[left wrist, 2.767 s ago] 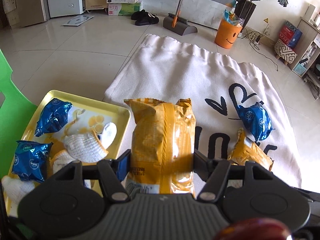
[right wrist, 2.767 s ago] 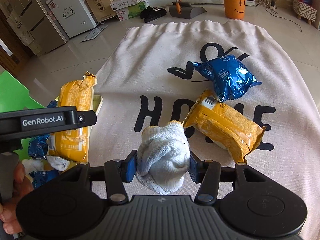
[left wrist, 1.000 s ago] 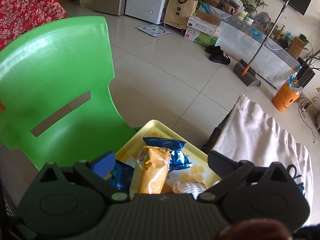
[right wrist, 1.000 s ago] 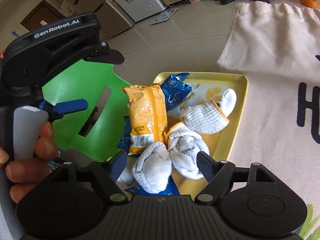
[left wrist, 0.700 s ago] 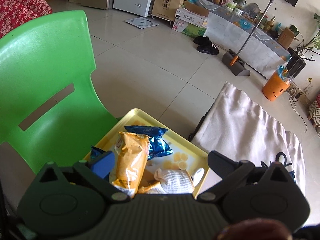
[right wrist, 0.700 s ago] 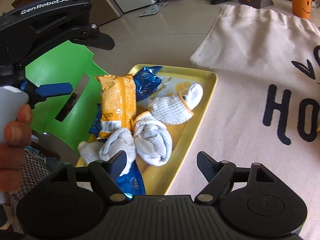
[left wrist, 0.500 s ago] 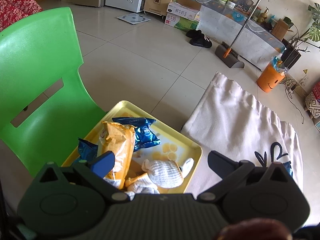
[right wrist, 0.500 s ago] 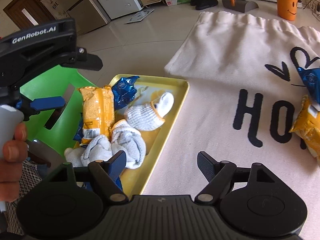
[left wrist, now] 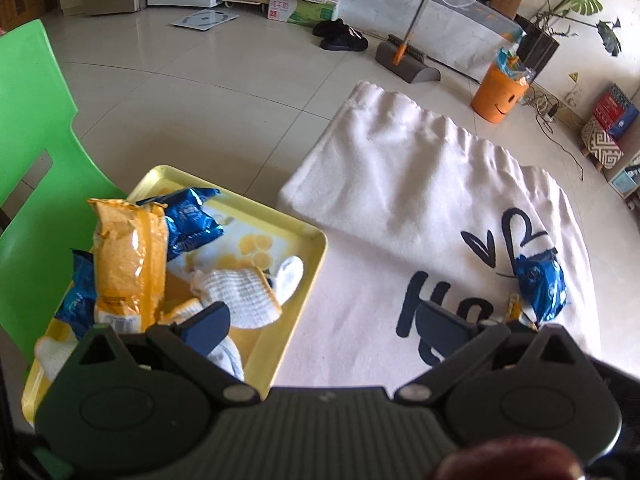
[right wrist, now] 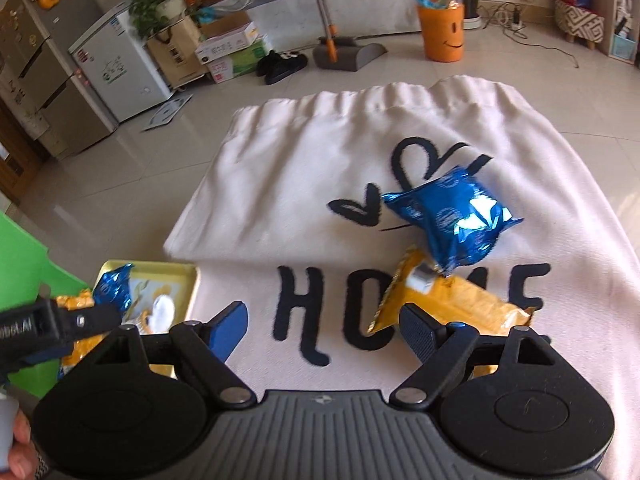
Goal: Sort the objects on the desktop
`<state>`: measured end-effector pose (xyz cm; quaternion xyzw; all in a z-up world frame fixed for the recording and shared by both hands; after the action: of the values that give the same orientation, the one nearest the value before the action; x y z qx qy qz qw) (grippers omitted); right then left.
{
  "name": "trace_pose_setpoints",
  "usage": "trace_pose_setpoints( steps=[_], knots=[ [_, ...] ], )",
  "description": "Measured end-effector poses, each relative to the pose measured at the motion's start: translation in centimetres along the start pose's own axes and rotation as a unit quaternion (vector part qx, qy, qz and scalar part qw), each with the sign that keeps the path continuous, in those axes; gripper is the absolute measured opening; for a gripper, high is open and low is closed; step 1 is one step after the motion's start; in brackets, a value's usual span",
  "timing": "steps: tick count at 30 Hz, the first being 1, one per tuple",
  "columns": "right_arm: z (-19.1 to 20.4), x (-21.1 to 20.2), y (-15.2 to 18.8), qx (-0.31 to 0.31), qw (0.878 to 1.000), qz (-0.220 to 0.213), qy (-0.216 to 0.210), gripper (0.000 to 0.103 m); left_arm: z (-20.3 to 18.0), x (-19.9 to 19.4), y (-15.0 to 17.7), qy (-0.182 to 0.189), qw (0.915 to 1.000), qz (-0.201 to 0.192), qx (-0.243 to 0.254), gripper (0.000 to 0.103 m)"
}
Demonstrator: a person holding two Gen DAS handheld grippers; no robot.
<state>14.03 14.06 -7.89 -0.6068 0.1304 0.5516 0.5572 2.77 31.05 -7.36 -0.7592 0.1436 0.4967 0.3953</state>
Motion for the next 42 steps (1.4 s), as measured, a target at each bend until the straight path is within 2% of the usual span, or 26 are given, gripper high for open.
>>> trace_pose_setpoints(
  steps=[6,11,15,27,35,39,42],
  knots=[
    [-4.1,0.5,-1.6,0.036,0.998,-0.021,0.039,0.084,-3.6,2.3,3.3,0.004,0.9977,0.049,0.047,0.102],
    [-6.9,1.7,-2.9,0.062,0.995,-0.039,0.07,0.084,-6.0,3.4,5.9,0.012,0.9927,0.074,0.095,0.102],
    [-8.7,2.7,-4.3,0.078,0.991,-0.054,0.092,0.084,-7.0,4.2,7.1,0.011,0.9897,0.086,0.113,0.102],
    [-12.3,5.1,-5.7,0.17,0.981,-0.069,0.063,0.084,-7.3,5.6,7.7,0.002,0.9882,0.103,0.113,0.102],
    [-12.3,5.9,-6.1,0.182,0.979,-0.077,0.047,0.084,-7.3,6.1,8.1,-0.006,0.9869,0.112,0.116,0.102],
    [-12.0,5.6,-6.6,0.175,0.979,-0.094,0.041,0.084,-7.2,6.0,7.9,-0.006,0.9874,0.108,0.115,0.102],
    [-12.1,6.5,-6.5,0.17,0.981,-0.084,0.044,0.084,-7.2,6.1,7.8,-0.005,0.9877,0.109,0.112,0.102]
  ],
)
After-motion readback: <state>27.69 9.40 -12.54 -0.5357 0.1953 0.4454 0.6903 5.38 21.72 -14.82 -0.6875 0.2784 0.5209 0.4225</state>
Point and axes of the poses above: each gripper's, at about its wrist camera, not at the fingertips, and x roughly the way its jaws point, z to its left, y to its underside, the point moved 7 cm from there along x, roughly the way its jaws point, and after that the axes turned 1 degree about y, right-handed, at the moved point
